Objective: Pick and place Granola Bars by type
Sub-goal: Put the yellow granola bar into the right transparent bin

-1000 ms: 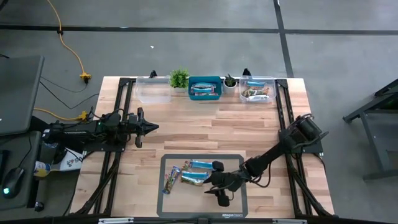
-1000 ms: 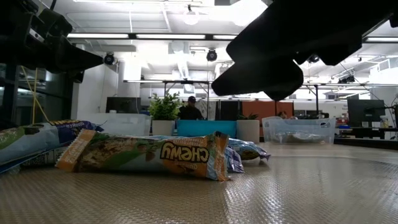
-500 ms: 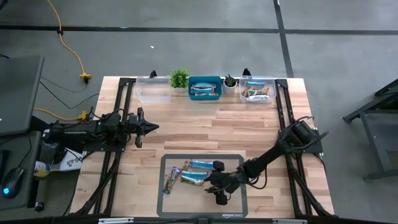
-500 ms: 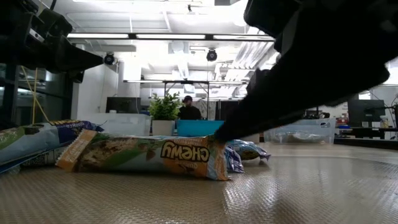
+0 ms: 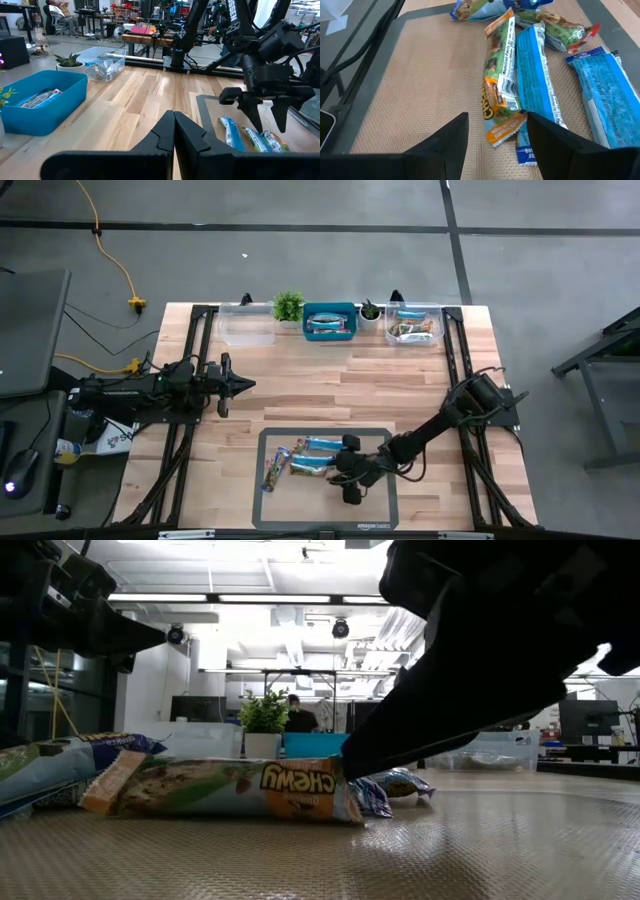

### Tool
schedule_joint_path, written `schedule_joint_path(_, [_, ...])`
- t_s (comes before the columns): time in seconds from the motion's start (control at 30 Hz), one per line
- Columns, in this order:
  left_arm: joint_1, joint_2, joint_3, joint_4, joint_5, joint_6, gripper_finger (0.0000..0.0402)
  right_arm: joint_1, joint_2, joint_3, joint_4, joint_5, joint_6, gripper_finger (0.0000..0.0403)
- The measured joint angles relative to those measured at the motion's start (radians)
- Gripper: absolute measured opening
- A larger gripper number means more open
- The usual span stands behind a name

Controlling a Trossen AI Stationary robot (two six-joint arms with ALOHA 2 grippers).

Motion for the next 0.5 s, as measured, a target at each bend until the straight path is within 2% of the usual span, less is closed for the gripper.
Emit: schedule_joint_path(0.5, [0.000, 0.000, 0.000, 0.000, 0.000, 0.000, 0.0001, -0.035, 0.000, 0.000, 0.009, -0.051, -0.006, 0.0186])
